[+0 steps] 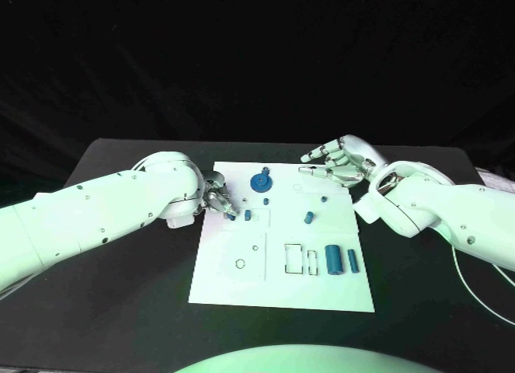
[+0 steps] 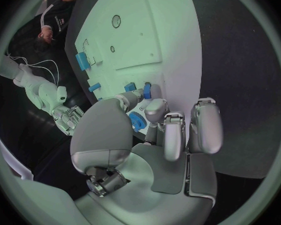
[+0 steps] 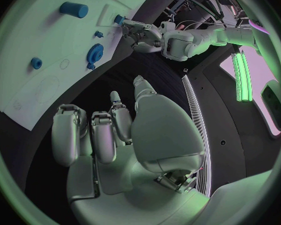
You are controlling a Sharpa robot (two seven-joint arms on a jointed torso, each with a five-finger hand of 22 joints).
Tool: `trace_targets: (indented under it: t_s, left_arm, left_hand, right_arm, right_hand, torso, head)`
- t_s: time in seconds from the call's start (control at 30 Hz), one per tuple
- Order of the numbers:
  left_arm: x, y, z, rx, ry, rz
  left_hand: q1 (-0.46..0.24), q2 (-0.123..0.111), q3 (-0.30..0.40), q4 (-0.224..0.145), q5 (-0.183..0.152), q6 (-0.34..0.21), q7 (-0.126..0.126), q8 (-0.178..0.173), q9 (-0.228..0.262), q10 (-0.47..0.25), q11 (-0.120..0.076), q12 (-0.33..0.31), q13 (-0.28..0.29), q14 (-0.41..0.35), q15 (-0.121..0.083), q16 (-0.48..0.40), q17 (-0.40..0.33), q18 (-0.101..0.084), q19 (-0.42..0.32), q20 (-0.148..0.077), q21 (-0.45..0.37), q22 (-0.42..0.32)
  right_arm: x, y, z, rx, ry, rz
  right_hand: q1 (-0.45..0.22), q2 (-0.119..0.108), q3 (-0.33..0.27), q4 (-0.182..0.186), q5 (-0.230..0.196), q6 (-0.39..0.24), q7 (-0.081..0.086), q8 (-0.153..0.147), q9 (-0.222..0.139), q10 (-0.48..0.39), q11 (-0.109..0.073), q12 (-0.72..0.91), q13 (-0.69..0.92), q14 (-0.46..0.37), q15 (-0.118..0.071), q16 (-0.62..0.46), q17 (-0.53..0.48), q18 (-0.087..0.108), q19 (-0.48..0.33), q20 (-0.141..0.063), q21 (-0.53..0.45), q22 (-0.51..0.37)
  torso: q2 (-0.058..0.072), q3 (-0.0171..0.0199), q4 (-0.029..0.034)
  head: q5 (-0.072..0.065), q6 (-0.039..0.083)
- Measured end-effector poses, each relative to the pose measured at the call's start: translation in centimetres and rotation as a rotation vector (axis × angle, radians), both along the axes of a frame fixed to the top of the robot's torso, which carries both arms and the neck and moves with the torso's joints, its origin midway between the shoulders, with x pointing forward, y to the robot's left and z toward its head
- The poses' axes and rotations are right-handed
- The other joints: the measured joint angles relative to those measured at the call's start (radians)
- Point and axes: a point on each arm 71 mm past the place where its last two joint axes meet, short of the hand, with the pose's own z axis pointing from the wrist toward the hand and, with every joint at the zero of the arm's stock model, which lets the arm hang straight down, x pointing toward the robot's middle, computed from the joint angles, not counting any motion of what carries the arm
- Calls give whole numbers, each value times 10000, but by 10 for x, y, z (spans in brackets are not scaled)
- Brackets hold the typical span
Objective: Assemble the parts on the task board
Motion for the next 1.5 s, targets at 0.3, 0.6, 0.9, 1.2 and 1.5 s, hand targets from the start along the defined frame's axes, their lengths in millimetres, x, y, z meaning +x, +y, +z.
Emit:
trace_targets:
  t_s: [0.3, 0.6, 0.9, 1.2, 1.5]
  left_arm:
    - [1, 0, 0, 48, 23, 106]
    - [1, 1, -2, 117, 22, 157]
    - [0, 2, -2, 204, -23, 117]
    - [0, 1, -2, 224, -53, 99]
    - [0, 2, -3, 205, -95, 156]
  left_hand:
    - [-271, -121, -262, 103, 3, 126, -54, -74, -49, 49, -49, 61, 76, 0, 0, 0, -1, 1, 37, -37, 0, 1]
    - [-535, -277, -593, 187, 6, 341, -88, -85, -74, 153, -80, 198, 237, 0, 0, 0, -2, 0, 37, -37, 0, 8]
    - [-589, -329, -743, 226, 6, 449, -126, -66, -96, 241, -97, 278, 341, 36, -36, 0, -3, 0, 37, -37, 43, 7]
    - [-674, -317, -895, 295, 6, 538, -143, -90, -125, 354, -137, 386, 445, 0, -72, 0, -4, 1, 36, -36, 91, 6]
    - [-930, -387, -1422, 544, 6, 715, -179, -141, -189, 456, -168, 432, 519, 0, -72, 0, -4, 1, 36, -109, 159, 5]
  right_arm:
    - [0, 0, 0, 0, 8, 1]
    - [0, 0, -1, 2, 16, 2]
    - [-1, 0, -1, 22, 18, 19]
    - [-1, 0, -1, 32, 24, 27]
    - [-1, 1, -2, 42, 26, 33]
  right_hand:
    - [0, 0, 0, 0, 0, 0, 0, 0, -1, 0, 0, 0, 1, 0, 0, -8, -1, 0, 0, 0, 0, 0]
    - [0, 0, 0, 0, 0, 0, 0, 0, -2, 0, 0, 0, 2, 0, 0, -41, -1, 0, -37, 37, 0, -14]
    - [0, 0, 0, 0, 0, 0, 0, 0, -2, 0, 0, 0, 3, 0, 0, -40, 0, 0, -37, 37, 0, -14]
    - [0, 0, 0, 0, -1, 0, 0, 0, 6, 0, 0, 0, 3, 0, 0, -40, 7, 0, -37, 36, 0, -13]
    - [0, 0, 0, 0, -1, 0, 0, 0, 5, 0, 0, 0, 4, 0, 0, -40, 6, 0, -37, 37, 0, -13]
  torso:
    - [5, -3, 14]
    - [3, -12, 30]
    - [6, -15, 30]
    - [11, -15, 41]
    - [11, -13, 44]
  head:
    - [-22, -6]
    - [-35, -15]
    - [-53, -22]
    - [-77, -16]
    - [-74, 6]
